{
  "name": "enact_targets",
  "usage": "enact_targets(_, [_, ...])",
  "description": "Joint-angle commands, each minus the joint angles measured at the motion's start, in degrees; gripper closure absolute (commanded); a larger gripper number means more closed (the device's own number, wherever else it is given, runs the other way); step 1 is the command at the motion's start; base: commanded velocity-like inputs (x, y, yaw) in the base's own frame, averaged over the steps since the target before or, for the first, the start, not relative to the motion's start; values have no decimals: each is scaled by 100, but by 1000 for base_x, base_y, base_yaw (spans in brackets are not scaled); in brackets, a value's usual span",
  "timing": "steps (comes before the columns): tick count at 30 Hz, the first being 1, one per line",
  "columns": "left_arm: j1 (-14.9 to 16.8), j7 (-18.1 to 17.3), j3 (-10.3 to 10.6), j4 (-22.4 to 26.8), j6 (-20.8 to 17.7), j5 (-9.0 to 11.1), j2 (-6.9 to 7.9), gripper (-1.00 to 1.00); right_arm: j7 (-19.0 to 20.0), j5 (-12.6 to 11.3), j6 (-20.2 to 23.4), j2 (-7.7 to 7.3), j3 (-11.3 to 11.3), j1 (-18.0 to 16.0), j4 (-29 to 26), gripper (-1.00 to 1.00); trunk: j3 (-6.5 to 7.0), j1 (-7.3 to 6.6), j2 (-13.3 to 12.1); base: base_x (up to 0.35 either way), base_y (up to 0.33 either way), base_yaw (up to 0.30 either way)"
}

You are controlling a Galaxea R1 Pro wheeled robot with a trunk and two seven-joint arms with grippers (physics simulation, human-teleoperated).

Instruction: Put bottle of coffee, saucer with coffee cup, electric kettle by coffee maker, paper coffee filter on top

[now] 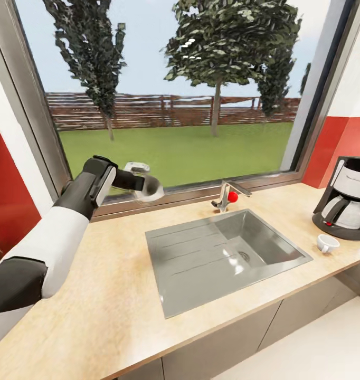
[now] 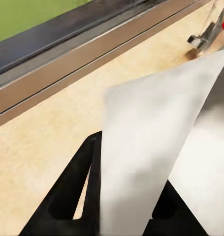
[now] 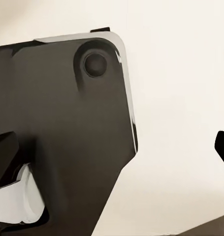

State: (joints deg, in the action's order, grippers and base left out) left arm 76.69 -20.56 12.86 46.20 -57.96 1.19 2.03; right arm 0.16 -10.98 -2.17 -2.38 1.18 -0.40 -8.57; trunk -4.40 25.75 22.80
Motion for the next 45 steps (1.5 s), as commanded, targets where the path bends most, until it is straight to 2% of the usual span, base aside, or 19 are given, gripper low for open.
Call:
enact_targets(1, [85, -13, 22, -12, -28, -21, -48, 100, 2, -47, -20, -3, 14, -4, -35, -100, -14, 4, 12, 0, 0, -1])
enact_targets(6, [513, -18, 23, -351, -61, -22, -318, 100, -18, -51, -21, -7, 12, -5, -93, -100, -14, 4, 12, 0, 0, 0])
enact_targets(7, [976, -18, 19, -1062, -69, -19, -474, 100, -23, -51, -21, -15, 10, -4, -93, -100, -14, 4, 12, 0, 0, 0])
enact_targets(9, [1402, -18, 11, -1772, -72, -15, -597, 100, -24, -53, -21, -22, 9, -4, -93, -100, -14, 4, 12, 0, 0, 0])
enact_targets(12, [1987, -18, 0, -2510, -74, -12, -798, 100, -24, -54, -21, -25, 6, -5, -97, -100, -14, 4, 12, 0, 0, 0])
enact_targets(14, [2153, -23, -9, -2635, -78, -8, -846, 100, -24, -54, -21, -25, 6, -4, -100, -100, -14, 4, 12, 0, 0, -3])
enact_targets(20, [2239, -59, -26, -2788, -89, -5, -826, 100, -24, -54, -21, -39, 5, -4, -101, -100, -14, 4, 12, 0, 0, -188])
enact_targets(23, [2244, -309, -11, -3026, -92, -6, -820, 100, -24, -53, -21, -42, 6, -5, -95, -100, -14, 4, 12, 0, 0, -285])
enact_targets(27, [2298, -903, 29, -3367, -92, -38, -826, 100, -24, -46, -21, -43, 12, -4, -93, -100, -14, 4, 12, 0, 0, -296])
enact_targets(31, [2365, -1057, 31, -3626, -106, -46, -822, 100, -24, -45, -21, -43, 14, -4, -86, -100, -14, 4, 12, 0, 0, -299])
enact_targets(35, [2801, -1095, 17, -4395, -117, -45, -759, 100, -24, -45, -21, -43, 14, -4, -84, -100, -14, 4, 12, 0, 0, -300])
enact_targets(38, [3192, -1104, 7, -4737, -135, -43, -683, 100, -24, -45, -21, -43, 14, -4, -84, -100, -14, 4, 12, 0, 0, -300])
enact_targets(43, [4084, -1108, 9, -4906, -178, -48, -662, 100, -20, -45, -19, -43, 14, -4, -84, -100, -14, 4, 12, 0, 0, -300])
enact_targets(45, [4193, -1110, -35, -4916, -186, -44, -693, 100, -17, -45, -18, -43, 14, -5, -84, -100, -14, 4, 12, 0, 0, -300])
